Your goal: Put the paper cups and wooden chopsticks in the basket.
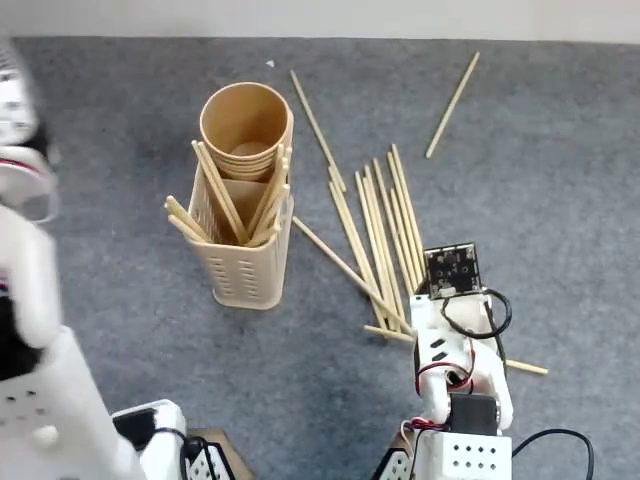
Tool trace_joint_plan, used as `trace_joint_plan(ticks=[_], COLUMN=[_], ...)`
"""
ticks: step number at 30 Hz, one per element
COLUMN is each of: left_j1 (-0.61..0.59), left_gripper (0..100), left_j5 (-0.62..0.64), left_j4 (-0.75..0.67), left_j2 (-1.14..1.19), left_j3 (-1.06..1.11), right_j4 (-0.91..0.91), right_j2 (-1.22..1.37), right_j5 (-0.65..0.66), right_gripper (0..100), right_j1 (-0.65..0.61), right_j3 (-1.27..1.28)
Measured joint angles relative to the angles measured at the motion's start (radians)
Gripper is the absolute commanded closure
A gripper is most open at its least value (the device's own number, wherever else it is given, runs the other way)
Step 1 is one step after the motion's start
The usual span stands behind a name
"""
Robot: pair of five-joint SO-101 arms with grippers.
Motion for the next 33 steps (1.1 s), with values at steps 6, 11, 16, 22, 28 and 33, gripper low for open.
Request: trace_joint_plan(ticks=[6,11,16,22,28,33], left_j1=[-0.192,-0.203,-0.192,-0.089,0.021,0.021], left_gripper=[92,92,92,92,92,92], left_j5=[-0.014,-0.175,-0.190,-0.166,-0.031,0.034], left_j4=[0.574,0.890,0.922,0.741,0.537,0.410], left_j2=[0.285,0.503,0.605,0.603,0.603,0.603], left_j3=[-0.290,-0.331,-0.169,0.150,0.391,0.459], right_j4=[0.054,0.127,0.345,0.496,0.509,0.514], right_j2=[0.000,-0.002,-0.002,0.172,0.647,0.997], right_j5=[0.017,0.097,0.224,0.301,0.304,0.304], right_gripper=[90.4,90.4,90.4,90.4,90.4,90.4], right_j1=[0.000,0.000,0.002,-0.002,-0.023,-0.127], right_j3=[0.000,0.000,-0.140,-0.377,-0.637,-0.832])
